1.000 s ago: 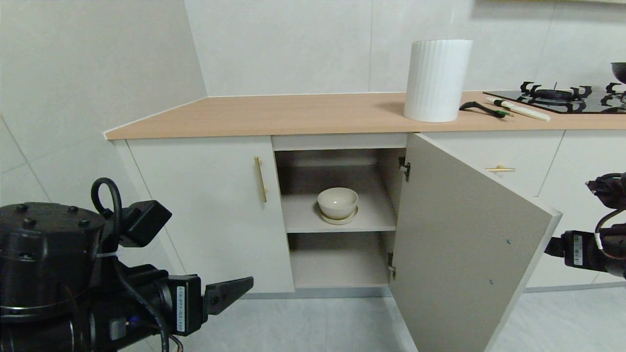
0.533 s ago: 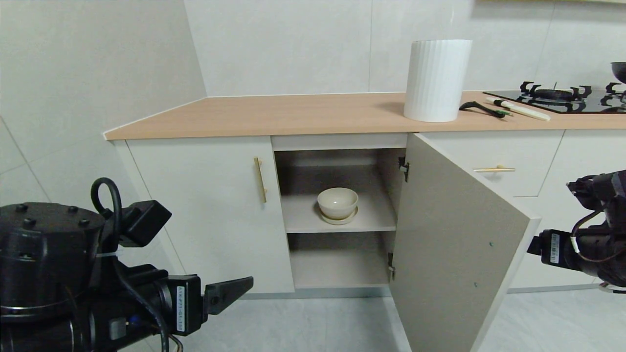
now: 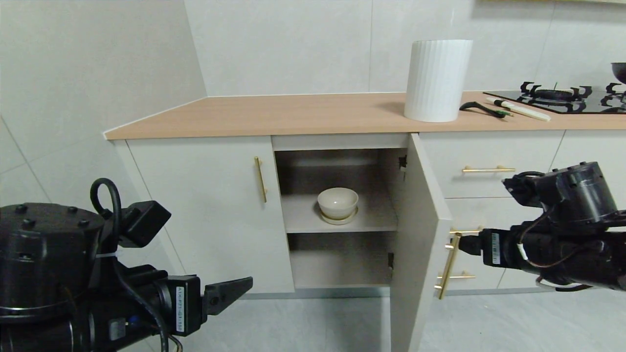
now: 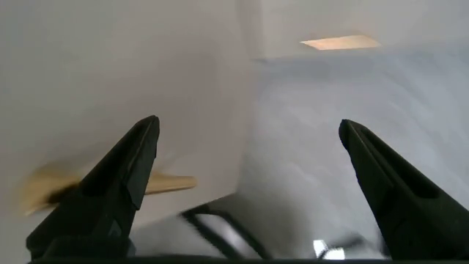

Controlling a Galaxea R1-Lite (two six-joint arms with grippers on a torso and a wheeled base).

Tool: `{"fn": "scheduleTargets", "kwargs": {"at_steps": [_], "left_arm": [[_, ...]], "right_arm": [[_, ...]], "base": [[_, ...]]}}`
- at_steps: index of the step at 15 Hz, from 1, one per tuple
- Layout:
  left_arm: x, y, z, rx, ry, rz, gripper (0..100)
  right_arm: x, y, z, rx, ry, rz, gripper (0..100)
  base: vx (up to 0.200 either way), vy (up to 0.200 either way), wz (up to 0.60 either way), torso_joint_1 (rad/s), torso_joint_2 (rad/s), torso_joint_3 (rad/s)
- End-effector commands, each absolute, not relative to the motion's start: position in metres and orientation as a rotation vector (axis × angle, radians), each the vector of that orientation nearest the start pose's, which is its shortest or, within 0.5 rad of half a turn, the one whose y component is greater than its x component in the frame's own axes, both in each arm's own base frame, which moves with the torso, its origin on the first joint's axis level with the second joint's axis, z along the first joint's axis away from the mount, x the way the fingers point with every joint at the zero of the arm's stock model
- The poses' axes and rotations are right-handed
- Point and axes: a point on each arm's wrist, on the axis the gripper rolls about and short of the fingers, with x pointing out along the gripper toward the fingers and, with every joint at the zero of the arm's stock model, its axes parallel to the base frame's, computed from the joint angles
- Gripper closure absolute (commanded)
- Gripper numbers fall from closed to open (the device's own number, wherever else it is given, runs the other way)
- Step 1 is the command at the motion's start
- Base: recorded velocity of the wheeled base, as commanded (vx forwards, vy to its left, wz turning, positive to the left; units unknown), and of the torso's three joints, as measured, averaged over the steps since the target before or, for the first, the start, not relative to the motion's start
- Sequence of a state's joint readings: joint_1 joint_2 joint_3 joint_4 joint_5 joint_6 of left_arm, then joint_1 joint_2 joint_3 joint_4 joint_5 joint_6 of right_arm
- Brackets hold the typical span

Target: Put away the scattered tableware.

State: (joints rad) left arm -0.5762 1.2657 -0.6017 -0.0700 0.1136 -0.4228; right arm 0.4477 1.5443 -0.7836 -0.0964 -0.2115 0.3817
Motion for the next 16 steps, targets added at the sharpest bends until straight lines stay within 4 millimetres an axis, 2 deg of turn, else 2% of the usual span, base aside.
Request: {"fn": "scheduleTargets", "kwargs": {"at_steps": [1,5,7,11,13,16], "left_arm": [[0.150,-0.093,0.182,-0.202,0.632,-0.308,0],[0.147,-0.091,0.185,-0.209,0.616,-0.311,0],[0.148,-0.089,0.183,-0.174,0.610,-0.282,0],[0.147,-0.088,0.182,-0.146,0.601,-0.266,0],[0.149,-0.089,0.179,-0.139,0.612,-0.261,0],[0.150,-0.090,0.180,-0.143,0.604,-0.263,0]], "right_arm": [[0.248,0.137,0.168,0.102,0.676,0.203,0],[0.289,0.182,0.152,0.060,0.694,0.271,0],[0.297,0.195,0.144,0.061,0.711,0.298,0],[0.309,0.207,0.139,0.122,0.638,0.314,0],[0.323,0.215,0.130,0.202,0.595,0.306,0],[0.333,0.222,0.117,0.229,0.575,0.306,0]], "base": [[0.000,0.000,0.00,0.000,0.00,0.000],[0.000,0.000,0.00,0.000,0.00,0.000],[0.000,0.000,0.00,0.000,0.00,0.000],[0.000,0.000,0.00,0.000,0.00,0.000],[0.000,0.000,0.00,0.000,0.00,0.000],[0.000,0.000,0.00,0.000,0.00,0.000]]}}
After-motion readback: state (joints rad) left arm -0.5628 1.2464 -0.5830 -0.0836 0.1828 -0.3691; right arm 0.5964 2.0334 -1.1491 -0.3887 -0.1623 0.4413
